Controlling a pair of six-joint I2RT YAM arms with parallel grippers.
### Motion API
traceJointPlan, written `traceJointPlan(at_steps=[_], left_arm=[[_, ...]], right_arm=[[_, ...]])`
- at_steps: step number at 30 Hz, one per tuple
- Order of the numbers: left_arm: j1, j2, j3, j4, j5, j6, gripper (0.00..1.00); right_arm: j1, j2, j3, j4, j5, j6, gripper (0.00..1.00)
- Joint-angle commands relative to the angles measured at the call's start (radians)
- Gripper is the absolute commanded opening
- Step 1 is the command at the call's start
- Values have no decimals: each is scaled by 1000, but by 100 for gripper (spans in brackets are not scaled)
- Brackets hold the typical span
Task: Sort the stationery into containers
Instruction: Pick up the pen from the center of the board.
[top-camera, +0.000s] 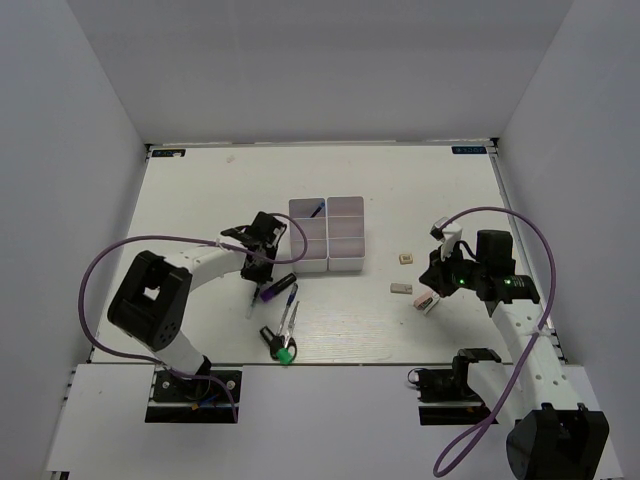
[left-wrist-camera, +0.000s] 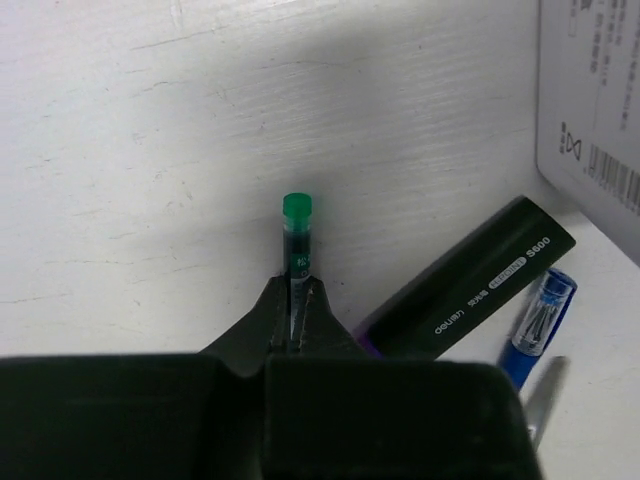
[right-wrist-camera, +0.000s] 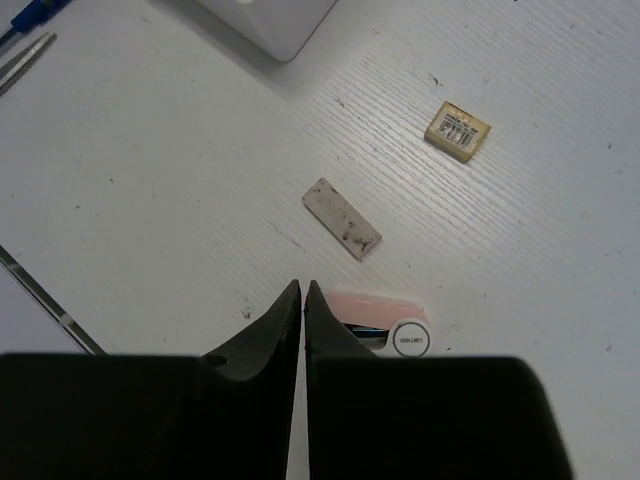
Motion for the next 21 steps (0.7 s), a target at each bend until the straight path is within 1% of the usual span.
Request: traceJointPlan(at_steps=[1,2,3,4,5,6,7,8,9,10,11,12,13,14,15,16,17,18,19,21], left_arm=[[15,3,-33,-17,-32,-13,1],[14,-46,-12,-26,-39,-13,1],[15,-66,4,-35,-39,-4,1],[12,-109,42,-73,-38,8,1],[6,-145,82,-65,-38,17,1],[6,-176,134,-69,-38,43,1],[-2,-189,160,-78,-27,53,1],[-11,-195,186,-78,-18,62,1],[-12,-216,253,-75,-6,92,1],[-17,-219,267,-45,37,100,1],[-29,-224,280,-2,54,109,1],[-31,-227,309,50,92,125,1],[-34,-226,311,75,117,138,1],[-35,-223,315,175,163,154,1],[-37,-219,303,216,209,160,1],[-40,-216,297,259,226,165,1],[-39,-203,292,291,268,171,1],[-40,-192,294,387,283,171,1],[-39,-149,298,409,301,171,1],[-42,-118,314,495,347,185,1]], right_arm=[[-4,-15,20,17,2,3,8],[-7,-18,22,17,-4,2,19],[-4,-16,20,19,1,2,43],[-3,-18,22,14,1,3,76],[-4,-19,20,13,-1,6,80],[-1,-18,20,19,-2,3,80],[0,-19,23,17,-7,5,74],[-1,-19,20,16,-13,2,67],[-1,-19,20,13,-16,2,59],[-4,-22,20,16,-16,0,45],[-4,-22,17,17,-16,0,41],[-3,-30,16,19,-16,0,39],[-6,-30,13,24,-15,-1,39],[-3,-31,8,27,-16,2,37],[-6,-36,8,33,-15,2,37],[-4,-33,7,34,-16,2,37],[0,-36,5,36,-19,3,37],[-4,-35,5,33,-21,3,37],[-4,-33,4,34,-19,2,37],[-4,-33,5,36,-21,2,37]])
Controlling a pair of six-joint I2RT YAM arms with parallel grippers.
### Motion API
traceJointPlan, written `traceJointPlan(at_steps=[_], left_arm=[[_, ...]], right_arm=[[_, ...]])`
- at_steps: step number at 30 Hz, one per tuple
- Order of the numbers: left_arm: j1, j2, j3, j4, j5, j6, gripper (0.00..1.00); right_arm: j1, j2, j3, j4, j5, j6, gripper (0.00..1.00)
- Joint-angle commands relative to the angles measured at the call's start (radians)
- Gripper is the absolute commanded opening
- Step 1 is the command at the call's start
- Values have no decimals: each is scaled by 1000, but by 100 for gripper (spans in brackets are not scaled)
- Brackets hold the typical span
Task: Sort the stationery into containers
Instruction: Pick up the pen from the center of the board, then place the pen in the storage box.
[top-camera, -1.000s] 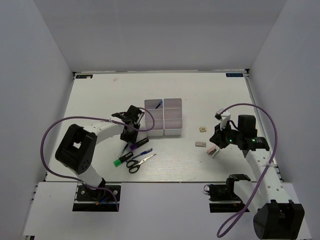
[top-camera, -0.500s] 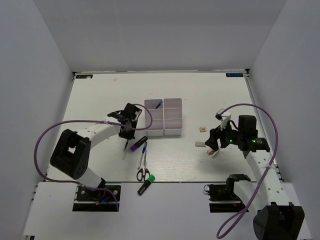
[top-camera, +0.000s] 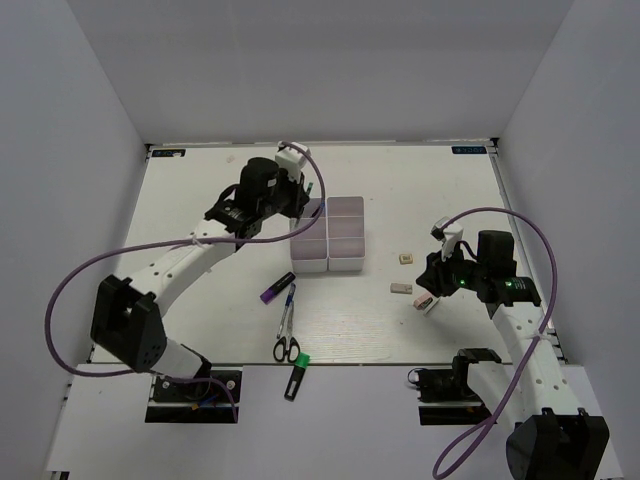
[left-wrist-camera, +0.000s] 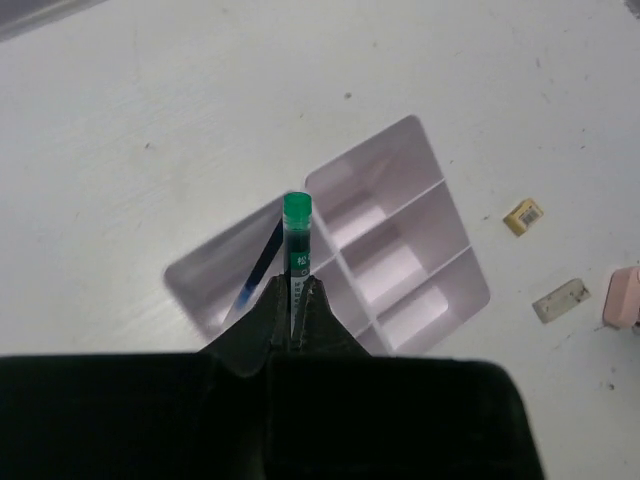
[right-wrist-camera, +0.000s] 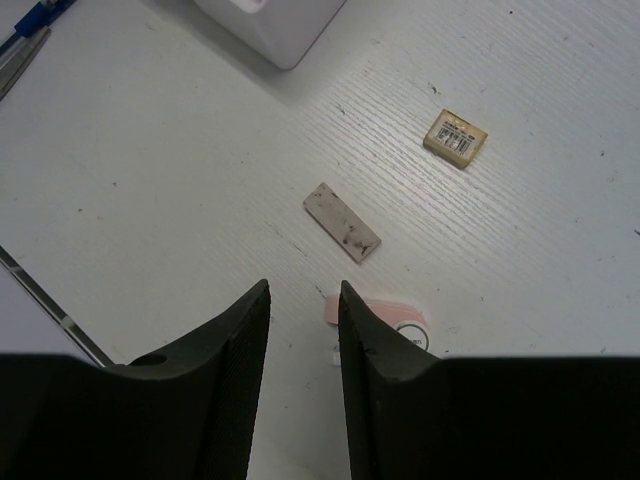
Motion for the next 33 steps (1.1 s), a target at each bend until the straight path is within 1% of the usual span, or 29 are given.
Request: traceJointPlan(at_steps=[1,4,6,7,9,15,21,25,28,33], left_arm=[[0,86,13,216,130,40,1],[-6,131,13,322,172,72,1],[-6,150,41,349,197,81,1],[-6,154,52,348,202,81,1],[-5,174,90,340,211,139,1],[2,203,139,307,214,182,1],[12,220,124,319,210,208,1],[17,236,93,357,190,236,1],[24,240,49,408,181,233,1],[26,254,33,415,176,238,1]], right_arm=[[-5,-10,5,34,-16,-2,37],[-4,-12,2,34,-16,-4,37],[-2,-12,1,34,-16,-5,37],[-2,-10,1,37,-15,-5,37],[-4,-4,-1,37,-18,-8,37],[-2,5,2,40,-13,-13,38],[-1,11,-2,39,-15,-14,38],[-2,11,-2,40,-25,-17,38],[-2,8,-5,42,-32,-24,40],[-2,4,-10,44,-36,-21,41]])
